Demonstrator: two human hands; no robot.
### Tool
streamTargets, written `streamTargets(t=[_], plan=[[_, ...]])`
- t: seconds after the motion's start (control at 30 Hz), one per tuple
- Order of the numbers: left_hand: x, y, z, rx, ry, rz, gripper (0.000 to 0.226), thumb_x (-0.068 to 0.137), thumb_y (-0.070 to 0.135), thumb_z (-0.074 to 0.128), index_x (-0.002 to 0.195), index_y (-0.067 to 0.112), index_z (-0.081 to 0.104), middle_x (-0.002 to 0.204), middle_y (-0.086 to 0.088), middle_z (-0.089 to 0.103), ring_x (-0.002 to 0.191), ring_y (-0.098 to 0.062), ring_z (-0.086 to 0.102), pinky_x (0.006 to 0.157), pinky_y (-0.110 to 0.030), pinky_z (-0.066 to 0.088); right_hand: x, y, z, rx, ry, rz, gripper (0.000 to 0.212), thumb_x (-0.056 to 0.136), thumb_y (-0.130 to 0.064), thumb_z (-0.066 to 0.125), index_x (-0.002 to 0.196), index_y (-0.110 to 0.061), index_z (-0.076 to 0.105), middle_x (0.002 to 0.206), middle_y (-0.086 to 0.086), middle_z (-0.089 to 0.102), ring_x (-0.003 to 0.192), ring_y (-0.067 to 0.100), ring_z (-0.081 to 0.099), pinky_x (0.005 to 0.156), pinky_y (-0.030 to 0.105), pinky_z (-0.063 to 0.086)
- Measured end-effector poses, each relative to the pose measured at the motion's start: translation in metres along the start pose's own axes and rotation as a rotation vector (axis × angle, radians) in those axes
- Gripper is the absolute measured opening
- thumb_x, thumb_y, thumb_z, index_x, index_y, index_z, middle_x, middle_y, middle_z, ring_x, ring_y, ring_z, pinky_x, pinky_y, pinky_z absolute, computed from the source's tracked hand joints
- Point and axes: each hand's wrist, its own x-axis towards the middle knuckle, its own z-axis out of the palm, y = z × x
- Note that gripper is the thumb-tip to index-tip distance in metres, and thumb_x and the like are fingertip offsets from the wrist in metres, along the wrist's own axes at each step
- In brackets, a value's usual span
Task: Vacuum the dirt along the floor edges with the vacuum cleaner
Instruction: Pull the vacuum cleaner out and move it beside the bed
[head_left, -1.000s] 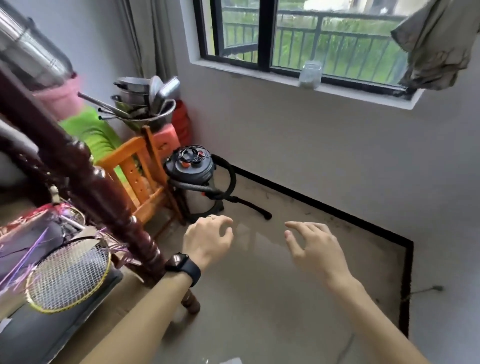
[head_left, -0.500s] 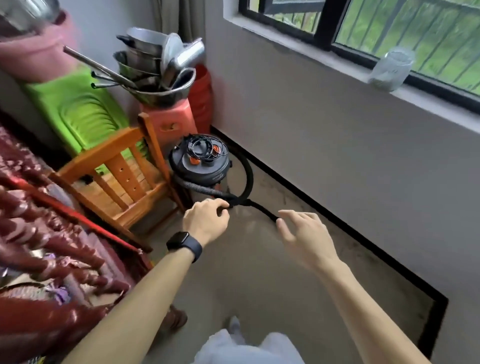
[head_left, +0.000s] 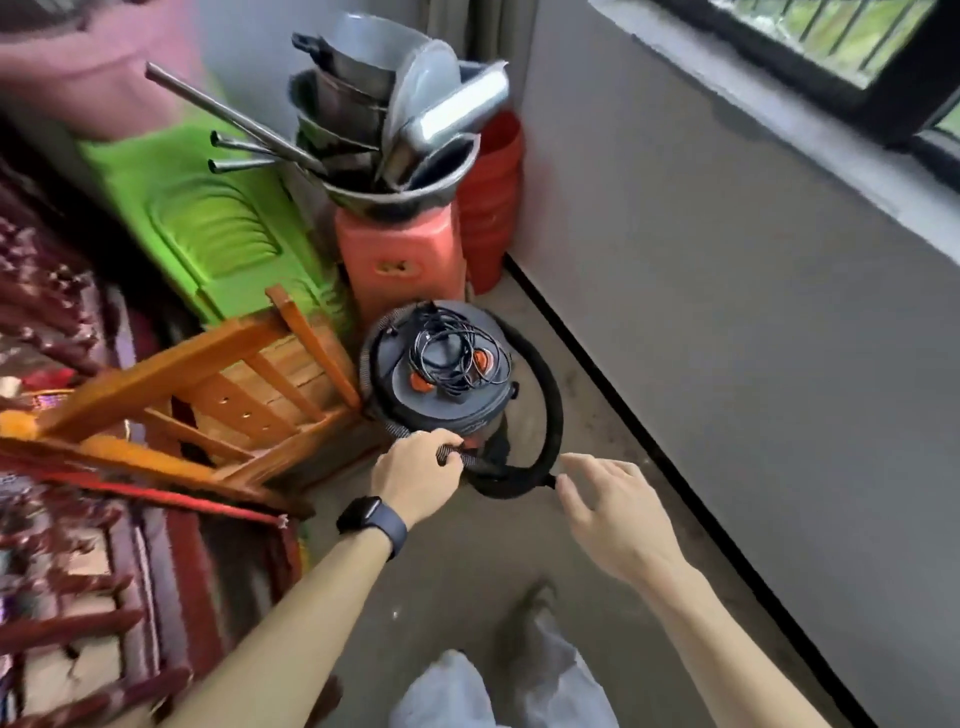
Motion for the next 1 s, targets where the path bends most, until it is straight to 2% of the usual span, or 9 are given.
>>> streamTargets(t=[0.23,0.37,0.47,0.57,0.7,0.8,0.87,0.93,1.0], plan=[[0.114,-0.036,0.024,-0.319,0.004,-0.335,0.030,0.092,0.026,0.058,0.121,0.027,0.066,0.120,-0.001,0.068,0.114,-0.022,0.060,0.089,-0.026,0.042,0.180,0.009,0.012,0.015,-0.127,-0.130,0.038,0.105,-0.042,0.049,0.137,-0.027,0.061,0.124,-0.003,0.071,0.128,0.029,0.054,0.097,0.036,0.046],[0.176,-0.081,0.056,-0.504,0.091,-0.510,0.047,0.090,0.031,0.062,0.135,0.023,0.053,0.123,-0.001,0.060,0.119,-0.025,0.054,0.083,-0.026,0.037,0.284,0.005,0.041,0.065,-0.205,-0.122,0.048,0.104,-0.048,0.050,0.144,-0.022,0.058,0.136,0.004,0.068,0.124,0.030,0.059,0.102,0.039,0.048],[0.217,-0.113,0.080,-0.655,0.144,-0.697,0.072,0.088,0.045,0.065,0.148,0.021,0.035,0.147,-0.006,0.043,0.134,-0.031,0.042,0.100,-0.036,0.039,0.345,-0.004,0.069,0.044,-0.268,-0.128,0.064,0.102,-0.057,0.051,0.154,-0.019,0.047,0.157,0.010,0.049,0.144,0.031,0.043,0.119,0.042,0.033],[0.248,-0.136,0.101,-0.838,0.157,-0.824,0.094,0.081,0.060,0.069,0.154,0.026,0.020,0.160,-0.009,0.023,0.142,-0.030,0.031,0.112,-0.044,0.031,0.396,-0.020,0.099,0.063,-0.359,-0.119,0.091,0.089,-0.079,0.047,0.163,-0.031,0.027,0.171,0.009,0.021,0.159,0.027,0.013,0.126,0.046,0.012],[0.274,-0.153,0.122,-1.003,0.198,-0.856,0.111,0.063,0.071,0.075,0.153,0.033,0.023,0.159,-0.005,0.024,0.142,-0.025,0.031,0.113,-0.042,0.031,0.449,-0.041,0.140,0.133,-0.471,-0.002,0.113,0.068,-0.101,0.047,0.162,-0.050,0.013,0.175,0.003,0.002,0.160,0.036,0.000,0.126,0.056,0.008],[0.281,-0.158,0.141,-1.052,0.250,-0.803,0.104,0.058,0.070,0.078,0.146,0.041,0.030,0.153,-0.004,0.034,0.136,-0.023,0.039,0.111,-0.041,0.036,0.468,-0.038,0.171,0.145,-0.453,-0.014,0.117,0.064,-0.102,0.049,0.162,-0.050,0.013,0.174,0.003,0.011,0.160,0.037,0.005,0.127,0.058,0.008],[0.283,-0.159,0.150,-1.059,0.317,-0.788,0.098,0.050,0.075,0.076,0.134,0.044,0.037,0.147,-0.005,0.040,0.130,-0.021,0.045,0.109,-0.042,0.040,0.472,-0.031,0.187,0.121,-0.378,-0.024,0.119,0.063,-0.103,0.044,0.161,-0.038,0.025,0.171,0.003,0.024,0.159,0.034,0.010,0.128,0.056,0.010],[0.285,-0.160,0.158,-1.071,0.341,-0.790,0.091,0.049,0.076,0.074,0.125,0.043,0.038,0.142,-0.006,0.043,0.126,-0.022,0.048,0.107,-0.043,0.042,0.473,-0.024,0.197,0.060,-0.331,-0.028,0.117,0.064,-0.103,0.038,0.147,-0.022,0.041,0.162,0.005,0.038,0.155,0.034,0.019,0.124,0.059,0.019],[0.282,-0.158,0.167,-1.077,0.331,-0.803,0.090,0.050,0.076,0.073,0.124,0.041,0.037,0.142,-0.008,0.041,0.124,-0.025,0.050,0.106,-0.046,0.044,0.471,-0.017,0.203,0.025,-0.328,-0.045,0.105,0.073,-0.099,0.041,0.135,-0.014,0.046,0.152,0.010,0.047,0.151,0.036,0.027,0.122,0.057,0.023]])
